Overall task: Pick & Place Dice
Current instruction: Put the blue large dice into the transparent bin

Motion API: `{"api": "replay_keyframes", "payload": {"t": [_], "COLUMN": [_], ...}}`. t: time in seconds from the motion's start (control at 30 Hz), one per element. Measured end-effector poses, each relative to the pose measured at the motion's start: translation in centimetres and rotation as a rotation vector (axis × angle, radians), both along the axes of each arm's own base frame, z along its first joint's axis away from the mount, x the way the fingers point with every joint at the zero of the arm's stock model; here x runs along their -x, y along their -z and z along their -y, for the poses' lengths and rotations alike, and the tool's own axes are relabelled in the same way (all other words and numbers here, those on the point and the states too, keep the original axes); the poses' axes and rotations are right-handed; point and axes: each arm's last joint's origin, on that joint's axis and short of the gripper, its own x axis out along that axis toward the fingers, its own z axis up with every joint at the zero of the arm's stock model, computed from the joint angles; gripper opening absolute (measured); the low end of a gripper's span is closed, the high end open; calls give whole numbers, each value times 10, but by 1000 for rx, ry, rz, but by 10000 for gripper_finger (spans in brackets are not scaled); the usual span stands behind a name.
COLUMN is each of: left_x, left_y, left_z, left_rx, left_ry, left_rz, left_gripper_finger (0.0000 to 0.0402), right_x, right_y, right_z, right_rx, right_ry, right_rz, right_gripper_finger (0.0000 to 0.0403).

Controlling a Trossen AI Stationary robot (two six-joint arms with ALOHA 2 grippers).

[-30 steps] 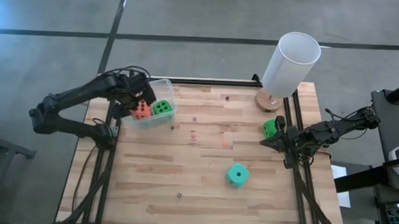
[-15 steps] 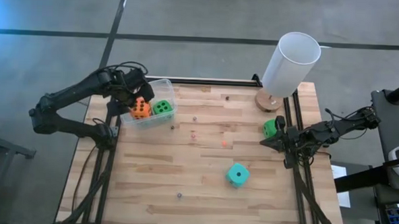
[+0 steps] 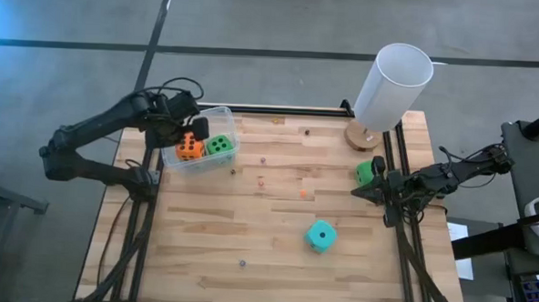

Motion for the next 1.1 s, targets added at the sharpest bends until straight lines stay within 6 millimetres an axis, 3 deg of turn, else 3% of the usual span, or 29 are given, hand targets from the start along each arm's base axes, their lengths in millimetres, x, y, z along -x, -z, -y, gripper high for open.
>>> {"api": "replay_keyframes", "payload": {"t": [0.2, 0.47, 0.7, 1.1], "left_x": [3, 16, 19, 4], "left_y": [-21, -46, -52, -53], "left_z": [4, 24, 45, 95], "left_rx": [-153, -368, -448, -584], "left_ry": [93, 254, 383, 559], "left_rz": [-8, -9, 4, 94], "left_gripper_finger": [387, 381, 387, 383], "right_x": [0, 0, 0, 0], "right_y": [0, 0, 0, 0], "right_z": [0, 0, 0, 0], "right_rx": [0, 0, 0, 0], "right_ry": [0, 0, 0, 0], "right_rz": [0, 0, 0, -1], "right_gripper_finger": [8, 8, 8, 8]}}
